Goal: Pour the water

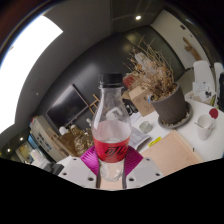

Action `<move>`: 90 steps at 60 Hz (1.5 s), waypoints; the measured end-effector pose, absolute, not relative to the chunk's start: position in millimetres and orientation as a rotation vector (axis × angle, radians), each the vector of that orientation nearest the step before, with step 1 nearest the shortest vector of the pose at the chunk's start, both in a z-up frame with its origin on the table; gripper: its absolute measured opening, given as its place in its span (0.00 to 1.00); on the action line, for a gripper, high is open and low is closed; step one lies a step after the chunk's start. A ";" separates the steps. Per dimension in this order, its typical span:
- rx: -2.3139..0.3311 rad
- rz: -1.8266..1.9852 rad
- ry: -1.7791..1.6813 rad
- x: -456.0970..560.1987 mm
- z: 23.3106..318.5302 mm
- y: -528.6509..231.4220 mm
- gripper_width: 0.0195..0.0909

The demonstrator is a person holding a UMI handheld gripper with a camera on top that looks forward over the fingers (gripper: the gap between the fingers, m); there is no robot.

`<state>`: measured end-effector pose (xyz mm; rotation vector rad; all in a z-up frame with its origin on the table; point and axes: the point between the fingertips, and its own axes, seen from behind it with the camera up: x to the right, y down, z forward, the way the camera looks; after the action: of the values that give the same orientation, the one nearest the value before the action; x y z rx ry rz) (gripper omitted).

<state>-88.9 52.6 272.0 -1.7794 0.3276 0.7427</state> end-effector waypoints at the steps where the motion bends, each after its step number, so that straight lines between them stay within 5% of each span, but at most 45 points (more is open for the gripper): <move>1: -1.772 0.785 0.366 -81.8 274.9 55.0 0.12; 11: -1.666 1.187 0.766 -18.8 278.4 82.0 0.12; 25: -1.467 1.639 1.247 42.0 241.1 111.6 0.12; 44: -1.334 1.875 1.477 72.4 209.3 121.6 0.12; 61: -1.414 1.874 1.407 77.0 212.7 121.7 0.12; 90: -1.632 0.893 0.534 226.7 306.8 147.8 0.12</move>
<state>226.7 147.8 306.8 -1.6316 0.5340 0.8927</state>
